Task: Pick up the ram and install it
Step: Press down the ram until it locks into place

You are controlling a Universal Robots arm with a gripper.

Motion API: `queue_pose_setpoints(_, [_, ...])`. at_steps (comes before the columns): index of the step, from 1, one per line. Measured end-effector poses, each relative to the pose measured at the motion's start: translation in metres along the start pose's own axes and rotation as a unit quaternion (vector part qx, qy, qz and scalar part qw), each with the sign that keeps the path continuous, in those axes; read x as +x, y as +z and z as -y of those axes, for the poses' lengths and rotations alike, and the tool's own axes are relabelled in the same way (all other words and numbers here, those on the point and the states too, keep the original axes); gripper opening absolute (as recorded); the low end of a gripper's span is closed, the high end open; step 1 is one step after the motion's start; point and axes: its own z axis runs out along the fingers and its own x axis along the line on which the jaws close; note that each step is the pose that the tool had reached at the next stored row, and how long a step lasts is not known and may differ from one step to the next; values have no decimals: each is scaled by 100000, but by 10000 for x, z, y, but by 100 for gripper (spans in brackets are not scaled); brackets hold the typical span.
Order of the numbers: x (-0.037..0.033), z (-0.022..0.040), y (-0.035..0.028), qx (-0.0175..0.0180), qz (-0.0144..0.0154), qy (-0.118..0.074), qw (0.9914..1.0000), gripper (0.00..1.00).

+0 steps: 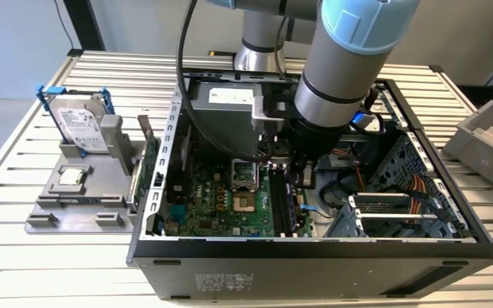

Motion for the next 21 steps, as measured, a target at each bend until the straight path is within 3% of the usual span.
queue_pose_setpoints(3, [0, 0, 1, 287, -6, -1181, 99993, 0])
queue_pose_setpoints(6, [1, 0, 5, 310, -15, -3161, 99950, 0])
queue_pose_setpoints(9, [18, 1, 4, 289, 69, -3223, 99948, 0])
queue_pose_setpoints(10, [52, 4, 16, 294, 207, -3225, 99947, 0])
queue_pose_setpoints(13, [142, 13, 62, 283, 222, -3261, 99946, 0])
queue_pose_setpoints(16, [153, 14, 116, 287, 237, -3258, 99946, 0])
queue_pose_setpoints(21, [156, 16, 152, 300, 232, -3264, 99946, 0])
